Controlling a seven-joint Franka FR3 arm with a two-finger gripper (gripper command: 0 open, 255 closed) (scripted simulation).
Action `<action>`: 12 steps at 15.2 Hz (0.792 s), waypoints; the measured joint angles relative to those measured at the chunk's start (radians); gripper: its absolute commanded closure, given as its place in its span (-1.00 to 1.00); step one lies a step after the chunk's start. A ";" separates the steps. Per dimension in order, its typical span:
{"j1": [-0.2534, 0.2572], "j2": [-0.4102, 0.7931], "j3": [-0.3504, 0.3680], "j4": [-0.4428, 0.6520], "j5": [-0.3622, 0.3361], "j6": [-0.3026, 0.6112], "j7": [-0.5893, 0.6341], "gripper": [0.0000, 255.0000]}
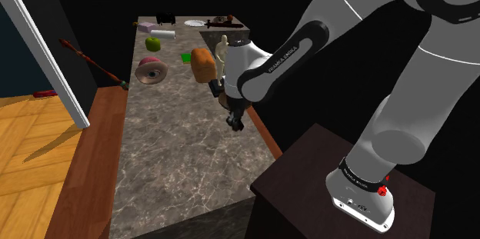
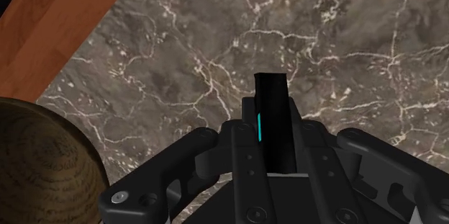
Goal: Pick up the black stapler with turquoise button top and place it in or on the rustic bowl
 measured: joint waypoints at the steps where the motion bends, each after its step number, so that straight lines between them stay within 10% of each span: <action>1: 0.000 -0.015 0.001 -0.002 0.007 -0.013 -0.006 1.00; 12: -0.046 -0.033 -0.046 0.097 0.015 -0.127 -0.106 1.00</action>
